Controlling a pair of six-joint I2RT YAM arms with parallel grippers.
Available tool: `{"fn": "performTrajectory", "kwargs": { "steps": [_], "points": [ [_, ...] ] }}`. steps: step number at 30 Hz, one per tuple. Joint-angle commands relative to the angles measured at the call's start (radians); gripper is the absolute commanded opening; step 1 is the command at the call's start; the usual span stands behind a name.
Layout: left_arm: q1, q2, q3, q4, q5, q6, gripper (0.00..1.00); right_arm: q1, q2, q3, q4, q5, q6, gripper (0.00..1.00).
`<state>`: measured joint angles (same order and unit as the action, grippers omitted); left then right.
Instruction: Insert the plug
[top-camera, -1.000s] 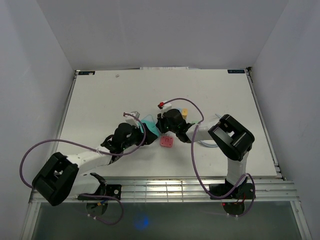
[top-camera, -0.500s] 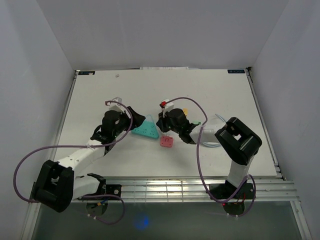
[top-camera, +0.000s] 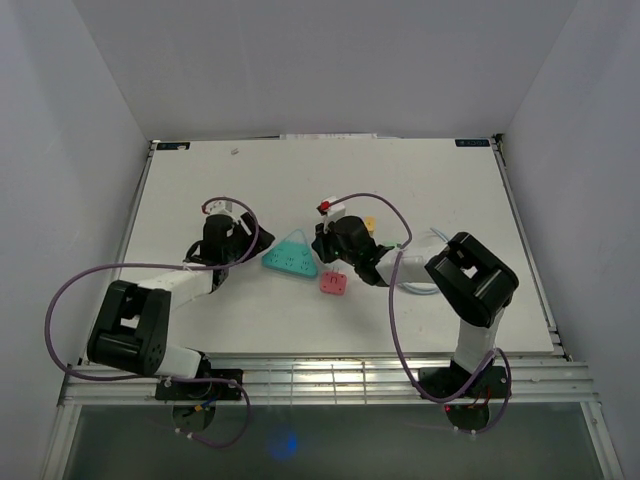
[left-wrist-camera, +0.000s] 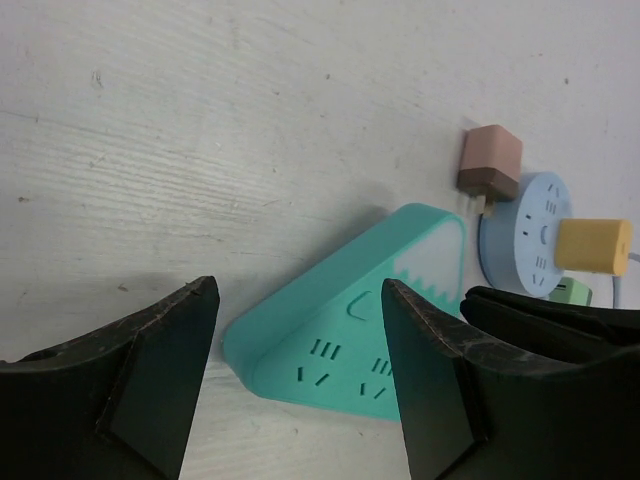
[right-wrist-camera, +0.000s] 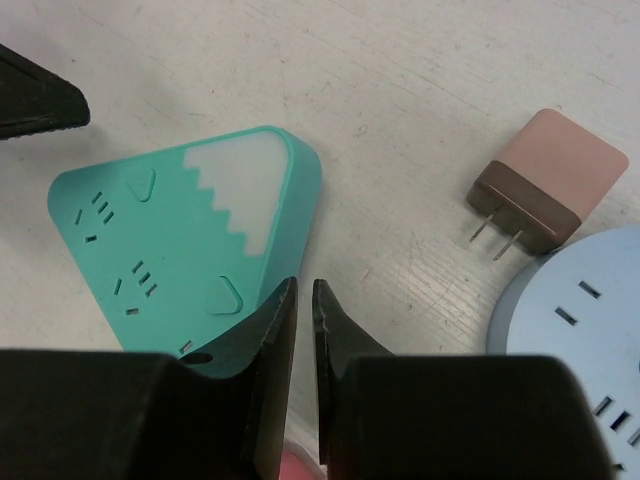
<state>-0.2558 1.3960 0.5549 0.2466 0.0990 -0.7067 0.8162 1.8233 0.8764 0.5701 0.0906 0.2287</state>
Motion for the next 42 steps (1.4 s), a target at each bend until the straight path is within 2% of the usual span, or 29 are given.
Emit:
{"fn": "performTrajectory", "kwargs": {
  "steps": [1, 8, 13, 21, 25, 27, 31, 35, 38, 42],
  "points": [
    [0.013, 0.033, 0.03, 0.017, 0.039, 0.016, 0.77, 0.02, 0.04, 0.07, -0.03, 0.011, 0.001, 0.17],
    [0.015, 0.081, -0.01, 0.078, 0.12, 0.006, 0.75, 0.047, 0.073, 0.108, -0.049, 0.012, -0.022, 0.17],
    [-0.002, 0.048, -0.075, 0.103, 0.145, -0.017, 0.71, 0.061, 0.083, 0.125, -0.052, -0.009, -0.035, 0.17],
    [-0.008, -0.224, -0.265, 0.086, 0.14, -0.036, 0.7, 0.064, 0.079, 0.13, -0.056, -0.005, -0.038, 0.17],
    [-0.014, -0.264, -0.308, 0.083, 0.185, -0.045, 0.7, 0.064, 0.074, 0.125, -0.055, -0.011, -0.04, 0.18],
    [-0.019, -0.261, -0.314, 0.083, 0.192, -0.037, 0.7, 0.064, 0.061, 0.124, -0.055, -0.006, -0.042, 0.21],
    [-0.02, -0.255, -0.308, 0.082, 0.189, -0.002, 0.71, 0.064, -0.001, 0.093, -0.056, 0.029, -0.048, 0.37],
    [-0.02, -0.258, -0.287, 0.069, 0.188, 0.029, 0.71, 0.064, -0.051, 0.119, -0.186, 0.06, -0.017, 0.45],
    [-0.02, -0.255, -0.265, 0.053, 0.177, 0.064, 0.71, 0.064, -0.099, 0.09, -0.21, 0.07, 0.018, 0.5],
    [-0.02, -0.268, -0.268, 0.062, 0.188, 0.078, 0.71, 0.072, -0.159, 0.09, -0.359, 0.077, 0.078, 0.47]
  ]
}}
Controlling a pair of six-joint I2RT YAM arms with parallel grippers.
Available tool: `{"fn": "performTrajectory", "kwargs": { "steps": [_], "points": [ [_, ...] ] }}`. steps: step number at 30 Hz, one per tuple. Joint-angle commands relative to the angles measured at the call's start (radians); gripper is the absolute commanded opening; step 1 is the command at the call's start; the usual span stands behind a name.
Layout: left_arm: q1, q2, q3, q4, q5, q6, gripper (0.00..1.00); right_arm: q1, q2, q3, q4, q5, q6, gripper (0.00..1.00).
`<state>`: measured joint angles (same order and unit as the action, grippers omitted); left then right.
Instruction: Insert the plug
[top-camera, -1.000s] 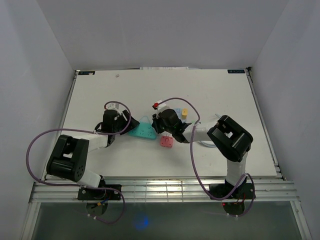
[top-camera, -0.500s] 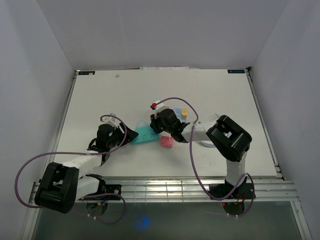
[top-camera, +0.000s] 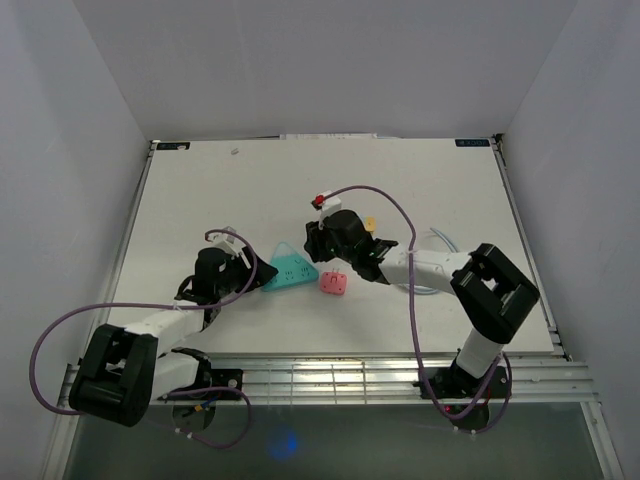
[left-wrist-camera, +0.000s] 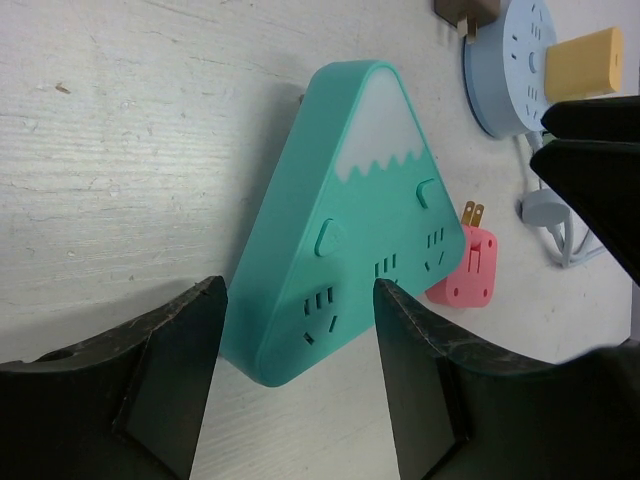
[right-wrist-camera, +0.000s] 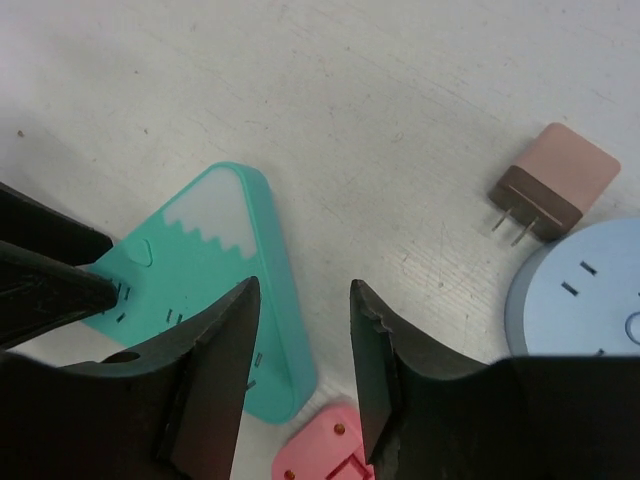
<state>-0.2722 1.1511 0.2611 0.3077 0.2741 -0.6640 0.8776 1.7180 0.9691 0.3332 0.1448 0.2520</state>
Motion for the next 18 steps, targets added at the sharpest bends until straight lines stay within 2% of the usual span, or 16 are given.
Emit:
{"fn": "performTrajectory", "kwargs": {
  "steps": [1, 9, 18],
  "points": [
    [-0.004, -0.027, 0.023, 0.005, 0.013, 0.038, 0.71, 0.014, -0.066, -0.007, -0.144, 0.018, 0.072, 0.46],
    [-0.004, -0.051, 0.001, 0.042, -0.009, 0.095, 0.71, 0.072, -0.173, -0.096, -0.252, 0.05, 0.093, 0.46],
    [-0.004, -0.034, 0.003, 0.062, 0.014, 0.104, 0.71, 0.124, -0.167, -0.156, -0.269, 0.075, 0.115, 0.37]
  ]
}}
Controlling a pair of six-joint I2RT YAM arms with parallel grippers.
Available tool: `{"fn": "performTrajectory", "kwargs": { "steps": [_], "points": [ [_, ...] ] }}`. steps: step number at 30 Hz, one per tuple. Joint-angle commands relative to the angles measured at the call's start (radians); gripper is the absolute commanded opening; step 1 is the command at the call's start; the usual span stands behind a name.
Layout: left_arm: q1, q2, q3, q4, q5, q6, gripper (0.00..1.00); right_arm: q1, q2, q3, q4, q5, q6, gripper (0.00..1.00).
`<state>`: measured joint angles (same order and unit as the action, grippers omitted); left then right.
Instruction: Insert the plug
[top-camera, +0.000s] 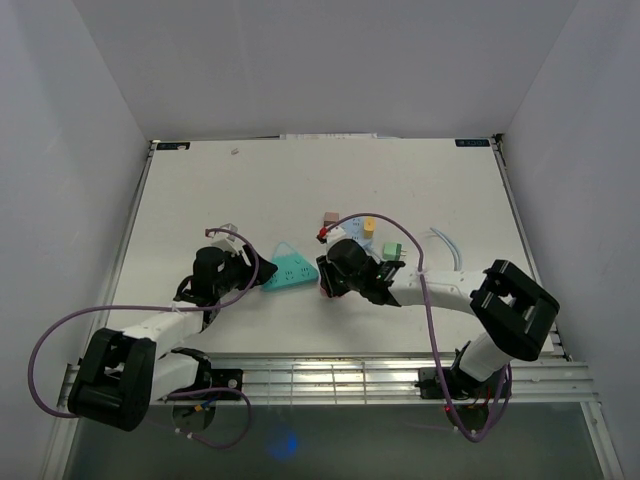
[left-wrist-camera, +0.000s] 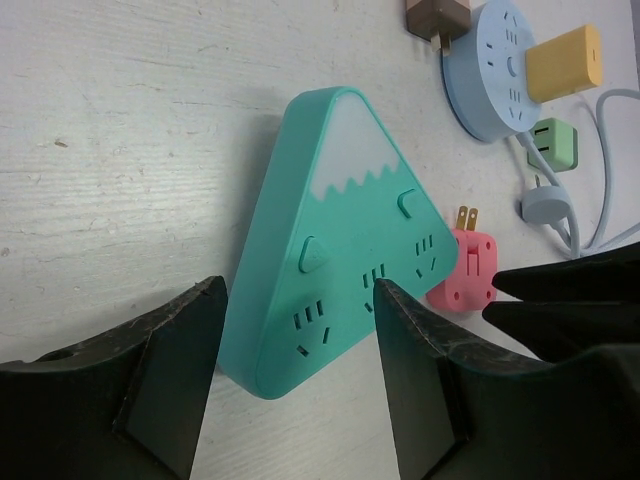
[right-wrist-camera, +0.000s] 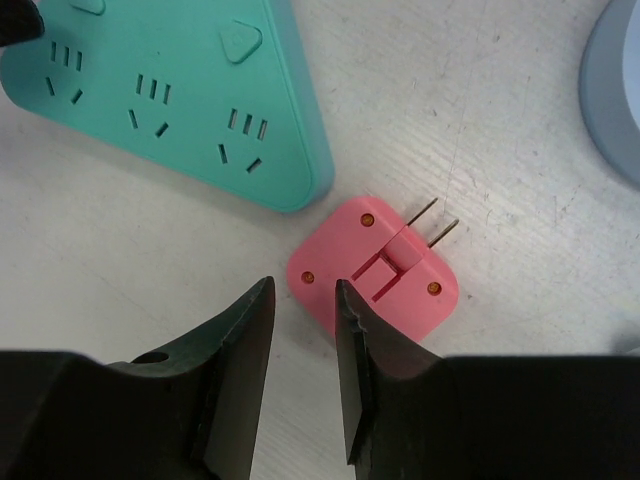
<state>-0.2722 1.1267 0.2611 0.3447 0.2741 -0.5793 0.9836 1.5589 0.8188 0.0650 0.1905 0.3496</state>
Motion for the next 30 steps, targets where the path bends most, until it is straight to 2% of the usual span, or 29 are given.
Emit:
{"fn": "performTrajectory", "kwargs": {
  "steps": [1, 9, 25, 30],
  "points": [
    [-0.004, -0.015, 0.0, 0.027, 0.014, 0.019, 0.71, 0.021, 0.0, -0.004, -0.001, 0.032, 0.02, 0.36],
    [-0.004, -0.038, -0.011, 0.03, 0.03, 0.026, 0.71, 0.029, 0.085, 0.028, 0.038, 0.033, 0.02, 0.35],
    [-0.009, -0.03, -0.016, 0.045, 0.06, 0.026, 0.72, 0.014, 0.295, 0.293, -0.03, 0.115, -0.017, 0.34],
    [-0.012, -0.051, -0.022, 0.045, 0.053, 0.024, 0.72, -0.005, 0.309, 0.333, -0.042, 0.118, -0.026, 0.35]
  ]
}}
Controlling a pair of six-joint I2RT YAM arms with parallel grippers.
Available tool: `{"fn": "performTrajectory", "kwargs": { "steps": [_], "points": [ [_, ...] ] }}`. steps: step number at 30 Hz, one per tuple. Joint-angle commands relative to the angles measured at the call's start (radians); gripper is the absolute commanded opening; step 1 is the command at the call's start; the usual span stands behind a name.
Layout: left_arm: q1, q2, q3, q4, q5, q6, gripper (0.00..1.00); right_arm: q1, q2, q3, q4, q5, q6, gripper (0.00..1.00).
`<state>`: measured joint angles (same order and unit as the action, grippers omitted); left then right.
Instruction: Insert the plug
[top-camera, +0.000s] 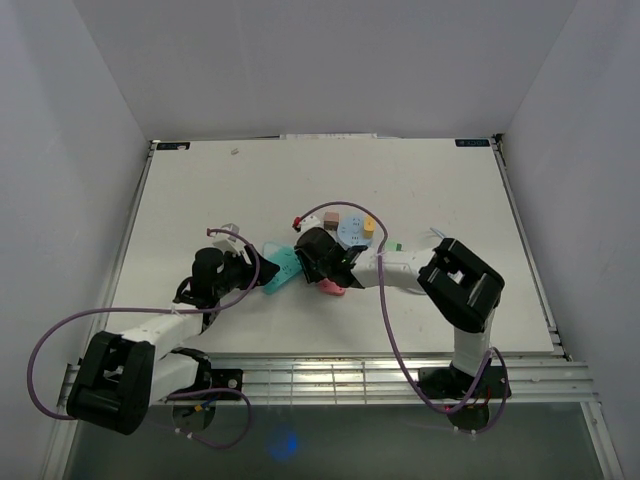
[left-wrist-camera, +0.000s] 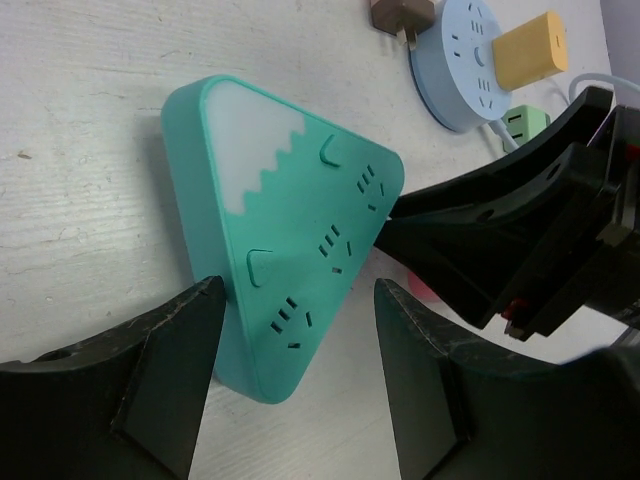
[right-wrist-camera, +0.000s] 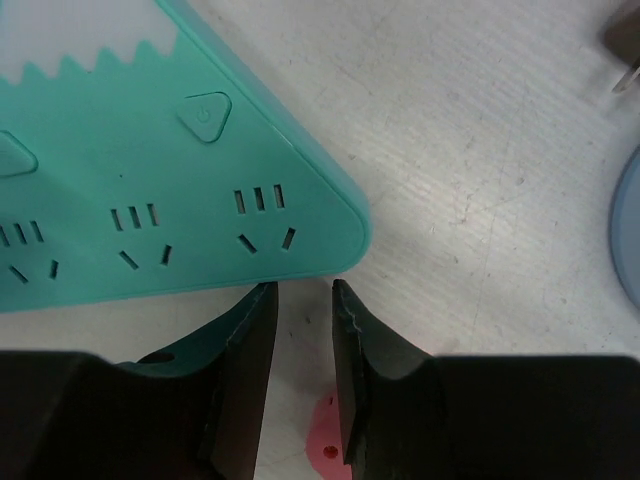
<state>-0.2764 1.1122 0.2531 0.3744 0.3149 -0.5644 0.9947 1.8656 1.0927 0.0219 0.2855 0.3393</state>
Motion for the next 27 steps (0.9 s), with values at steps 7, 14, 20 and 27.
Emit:
{"fn": "performTrajectory", "kwargs": {
  "steps": [7, 14, 20, 27],
  "points": [
    [-0.007, -0.072, -0.026, 0.011, -0.011, 0.001, 0.72, -0.08, -0.022, 0.093, -0.02, 0.018, -0.046, 0.4],
    [-0.007, -0.1, -0.028, -0.009, -0.036, -0.008, 0.73, -0.169, -0.037, 0.133, -0.057, 0.027, -0.072, 0.63],
    [-0.007, -0.132, -0.028, -0.023, -0.046, -0.006, 0.75, -0.228, 0.029, 0.249, -0.12, 0.053, -0.101, 0.67],
    [-0.007, -0.172, -0.038, -0.029, -0.065, -0.003, 0.8, -0.263, 0.131, 0.372, -0.166, 0.077, -0.091, 0.68]
  ]
}}
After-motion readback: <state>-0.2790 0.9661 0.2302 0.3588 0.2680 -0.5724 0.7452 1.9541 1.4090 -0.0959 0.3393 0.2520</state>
